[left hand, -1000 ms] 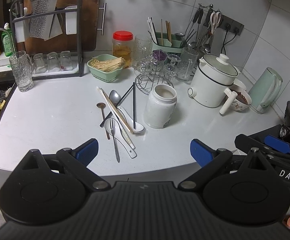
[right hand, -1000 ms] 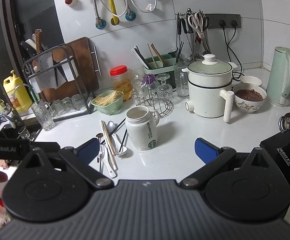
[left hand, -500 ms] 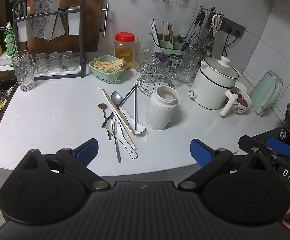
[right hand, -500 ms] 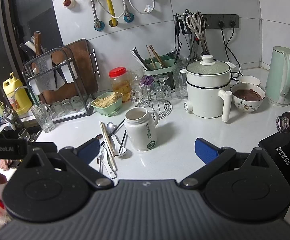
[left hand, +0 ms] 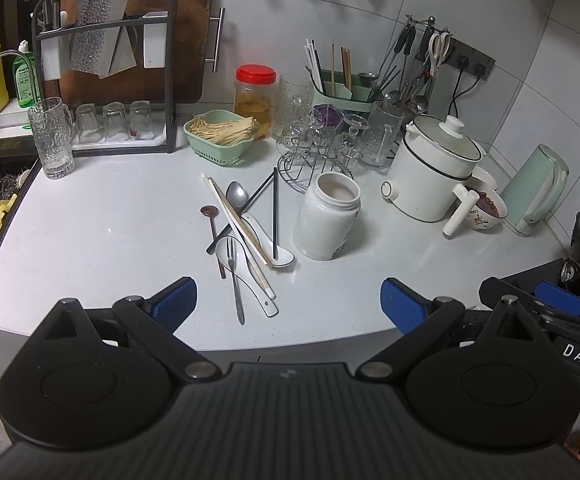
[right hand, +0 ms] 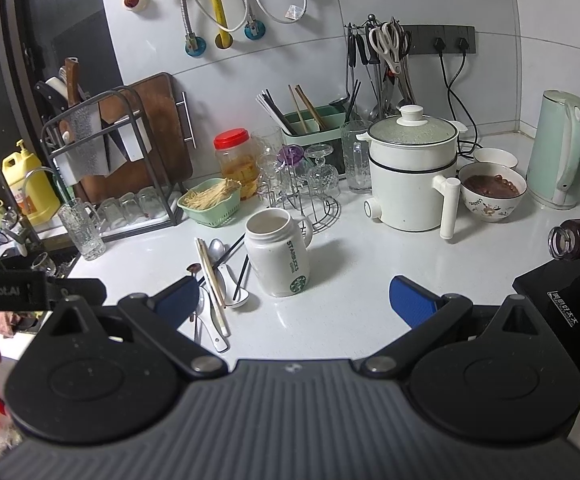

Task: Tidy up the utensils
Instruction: 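Move the right tool toward the white ceramic jar while the left tool approaches the utensils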

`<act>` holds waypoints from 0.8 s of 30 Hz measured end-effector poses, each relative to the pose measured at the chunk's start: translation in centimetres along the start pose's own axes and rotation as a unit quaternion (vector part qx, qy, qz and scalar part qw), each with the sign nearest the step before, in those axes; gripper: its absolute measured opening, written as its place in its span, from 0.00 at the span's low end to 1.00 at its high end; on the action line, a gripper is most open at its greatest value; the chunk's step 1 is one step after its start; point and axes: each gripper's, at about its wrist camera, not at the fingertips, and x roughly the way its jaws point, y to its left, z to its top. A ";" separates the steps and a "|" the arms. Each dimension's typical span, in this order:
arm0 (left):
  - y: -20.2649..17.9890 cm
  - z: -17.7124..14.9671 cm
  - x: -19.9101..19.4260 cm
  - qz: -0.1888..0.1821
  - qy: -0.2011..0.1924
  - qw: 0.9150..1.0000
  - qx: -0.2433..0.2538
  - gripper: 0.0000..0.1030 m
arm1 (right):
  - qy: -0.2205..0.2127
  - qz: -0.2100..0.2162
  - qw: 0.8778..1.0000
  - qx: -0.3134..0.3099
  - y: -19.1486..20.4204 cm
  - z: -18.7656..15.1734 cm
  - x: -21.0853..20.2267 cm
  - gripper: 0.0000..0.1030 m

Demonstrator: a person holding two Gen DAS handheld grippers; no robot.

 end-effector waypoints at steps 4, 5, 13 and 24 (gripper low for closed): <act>0.0 0.0 0.0 0.001 0.000 1.000 0.000 0.97 | 0.000 -0.001 1.000 0.000 0.0 0.0 0.0 1.00; 0.0 0.0 0.0 0.001 -0.001 1.000 0.000 0.97 | 0.000 -0.002 1.000 0.000 0.0 0.1 0.0 1.00; 0.4 -0.1 0.6 0.000 0.005 1.000 -0.005 0.97 | -0.001 -0.013 1.000 -0.005 0.1 -0.2 -0.1 1.00; 1.0 0.5 3.5 0.009 0.036 0.999 -0.008 0.97 | 0.009 -0.009 1.000 0.015 -0.3 -0.8 1.8 1.00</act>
